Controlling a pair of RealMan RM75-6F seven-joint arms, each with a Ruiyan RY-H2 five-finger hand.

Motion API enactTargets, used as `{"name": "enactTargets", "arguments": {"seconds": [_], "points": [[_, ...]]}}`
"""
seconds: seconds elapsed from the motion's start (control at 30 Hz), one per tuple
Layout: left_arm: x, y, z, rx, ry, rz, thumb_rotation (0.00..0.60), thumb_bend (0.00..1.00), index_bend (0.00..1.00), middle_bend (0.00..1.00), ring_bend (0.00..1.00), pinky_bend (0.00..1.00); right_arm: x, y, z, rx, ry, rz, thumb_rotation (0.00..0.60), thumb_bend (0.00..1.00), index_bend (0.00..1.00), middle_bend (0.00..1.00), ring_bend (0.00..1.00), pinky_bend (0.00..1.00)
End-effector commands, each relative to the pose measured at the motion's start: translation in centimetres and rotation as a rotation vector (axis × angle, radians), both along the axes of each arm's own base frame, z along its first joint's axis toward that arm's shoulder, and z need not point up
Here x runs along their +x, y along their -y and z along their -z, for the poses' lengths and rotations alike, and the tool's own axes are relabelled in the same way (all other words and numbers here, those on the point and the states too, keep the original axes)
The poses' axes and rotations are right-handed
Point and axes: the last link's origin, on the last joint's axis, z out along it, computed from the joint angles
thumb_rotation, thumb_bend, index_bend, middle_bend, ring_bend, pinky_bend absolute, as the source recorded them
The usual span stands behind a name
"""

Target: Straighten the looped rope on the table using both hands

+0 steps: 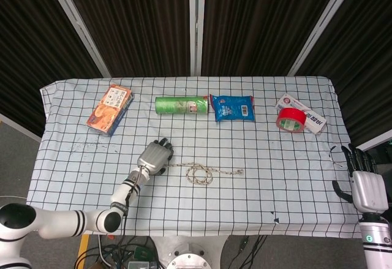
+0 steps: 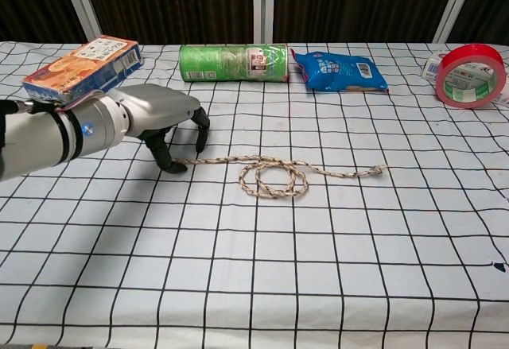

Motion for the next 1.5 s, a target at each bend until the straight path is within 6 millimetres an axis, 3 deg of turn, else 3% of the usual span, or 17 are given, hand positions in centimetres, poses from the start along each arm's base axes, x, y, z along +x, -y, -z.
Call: {"name": "enactTargets", "arguments": {"seconds": [0.03, 0.33, 0.97, 1.5], "points": [[0.0, 0.0, 0.0, 0.002, 0.002, -0.001, 0.600, 0.28, 0.45, 0.22, 0.10, 0.26, 0.0, 0.1, 0.0, 0.001, 0.001, -0.001, 0.600, 0.25, 0.00, 0.00, 0.00, 0.00], [-0.2, 0.1, 0.1, 0.028, 0.016, 0.001, 0.600, 0.29, 0.54, 0.25, 0.10, 0.26, 0.2, 0.0, 0.0, 0.000, 0.000, -0.005, 0.600, 0.25, 0.00, 0.00, 0.00, 0.00], [-1.1, 0.4, 0.6, 0.021, 0.005, -0.018, 0.600, 0.29, 0.51, 0.26, 0.10, 0.26, 0.3, 0.2, 0.1, -0.001, 0.007, -0.004, 0.600, 0.26, 0.00, 0.00, 0.00, 0.00], [-1.3, 0.7, 1.0, 0.041, -0.016, -0.010, 0.600, 0.35, 0.57, 0.28, 0.10, 0.26, 0.0, 0.3, 0.2, -0.001, 0.015, 0.006, 0.600, 0.26, 0.00, 0.00, 0.00, 0.00]]}}
